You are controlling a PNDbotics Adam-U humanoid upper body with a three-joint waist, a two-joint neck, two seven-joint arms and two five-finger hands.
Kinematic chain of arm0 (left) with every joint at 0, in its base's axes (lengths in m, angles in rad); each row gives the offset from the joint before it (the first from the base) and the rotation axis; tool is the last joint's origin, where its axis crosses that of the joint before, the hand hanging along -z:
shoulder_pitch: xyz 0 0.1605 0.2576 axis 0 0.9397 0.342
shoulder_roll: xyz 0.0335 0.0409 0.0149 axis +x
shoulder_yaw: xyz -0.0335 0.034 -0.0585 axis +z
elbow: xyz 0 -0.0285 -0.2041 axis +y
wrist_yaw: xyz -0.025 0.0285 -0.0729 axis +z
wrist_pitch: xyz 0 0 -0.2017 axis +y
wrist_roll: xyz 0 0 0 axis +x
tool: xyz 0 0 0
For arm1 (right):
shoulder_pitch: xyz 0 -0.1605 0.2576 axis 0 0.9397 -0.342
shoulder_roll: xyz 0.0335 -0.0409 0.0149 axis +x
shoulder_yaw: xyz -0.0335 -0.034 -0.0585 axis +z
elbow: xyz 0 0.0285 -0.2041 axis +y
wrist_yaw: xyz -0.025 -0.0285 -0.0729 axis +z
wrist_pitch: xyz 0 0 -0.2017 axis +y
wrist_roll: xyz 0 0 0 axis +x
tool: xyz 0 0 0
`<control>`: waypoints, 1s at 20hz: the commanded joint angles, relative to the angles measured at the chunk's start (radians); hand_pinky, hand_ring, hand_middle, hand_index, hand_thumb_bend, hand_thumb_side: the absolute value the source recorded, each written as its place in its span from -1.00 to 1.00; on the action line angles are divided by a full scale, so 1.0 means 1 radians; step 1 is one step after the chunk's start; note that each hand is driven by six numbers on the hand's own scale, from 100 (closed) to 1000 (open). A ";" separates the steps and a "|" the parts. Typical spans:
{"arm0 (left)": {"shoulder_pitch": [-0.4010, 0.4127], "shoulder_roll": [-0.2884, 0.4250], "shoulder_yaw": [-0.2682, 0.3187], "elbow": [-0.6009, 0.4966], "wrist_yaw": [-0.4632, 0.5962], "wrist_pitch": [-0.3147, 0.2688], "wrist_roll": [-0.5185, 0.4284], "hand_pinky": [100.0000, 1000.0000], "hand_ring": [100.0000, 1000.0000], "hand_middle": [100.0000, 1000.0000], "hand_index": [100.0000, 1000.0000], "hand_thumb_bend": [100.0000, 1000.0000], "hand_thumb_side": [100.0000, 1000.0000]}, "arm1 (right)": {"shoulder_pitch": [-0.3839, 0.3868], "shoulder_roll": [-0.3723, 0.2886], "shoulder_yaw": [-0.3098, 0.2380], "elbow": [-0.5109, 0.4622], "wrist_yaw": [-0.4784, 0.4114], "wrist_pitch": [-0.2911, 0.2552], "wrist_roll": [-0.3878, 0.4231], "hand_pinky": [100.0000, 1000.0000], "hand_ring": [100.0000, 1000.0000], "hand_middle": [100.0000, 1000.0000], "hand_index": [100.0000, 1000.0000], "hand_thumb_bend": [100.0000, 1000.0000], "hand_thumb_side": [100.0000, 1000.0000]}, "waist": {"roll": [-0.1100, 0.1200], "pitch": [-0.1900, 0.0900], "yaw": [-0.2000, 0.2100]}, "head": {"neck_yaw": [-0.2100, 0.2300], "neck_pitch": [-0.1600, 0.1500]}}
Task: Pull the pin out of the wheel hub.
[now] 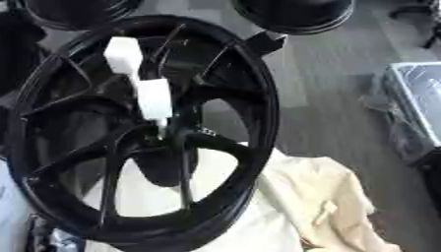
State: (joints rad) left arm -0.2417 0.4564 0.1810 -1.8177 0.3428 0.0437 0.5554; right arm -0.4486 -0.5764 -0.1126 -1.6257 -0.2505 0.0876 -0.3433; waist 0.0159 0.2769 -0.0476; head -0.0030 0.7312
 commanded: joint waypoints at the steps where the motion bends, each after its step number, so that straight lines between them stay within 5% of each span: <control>1: -0.009 0.026 0.002 -0.017 -0.004 -0.002 -0.003 0.52 0.51 0.51 0.52 -0.52 0.57 | -0.010 -0.026 -0.008 -0.022 -0.004 0.001 -0.001 0.77 0.39 0.28 0.63 -0.76 -0.46 | 0.001 -0.023 -0.002 | -0.005 -0.010; 5: -0.034 0.076 -0.005 -0.022 -0.007 0.001 -0.011 0.52 0.51 0.51 0.53 -0.51 0.52 | -0.007 -0.031 -0.008 -0.023 -0.005 0.002 -0.001 0.77 0.39 0.27 0.63 -0.76 -0.46 | 0.003 -0.023 -0.004 | -0.009 -0.008; 11: -0.103 0.241 -0.041 -0.016 0.009 0.019 -0.052 0.52 0.52 0.53 0.55 -0.52 0.46 | -0.004 -0.036 -0.006 -0.024 -0.005 0.002 0.000 0.77 0.39 0.27 0.63 -0.76 -0.46 | 0.008 -0.026 -0.009 | -0.017 -0.004; 20: -0.307 0.468 -0.128 0.110 -0.002 0.096 -0.234 0.54 0.54 0.58 0.59 -0.54 0.48 | 0.001 -0.041 -0.001 -0.025 -0.004 0.005 0.003 0.77 0.39 0.27 0.63 -0.76 -0.46 | 0.014 -0.034 -0.013 | -0.023 0.009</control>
State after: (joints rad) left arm -0.5316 0.8649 0.0575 -1.7247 0.3389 0.1292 0.3495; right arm -0.4392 -0.5787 -0.1096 -1.6295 -0.2511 0.0915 -0.3395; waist 0.0309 0.2672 -0.0605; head -0.0238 0.7374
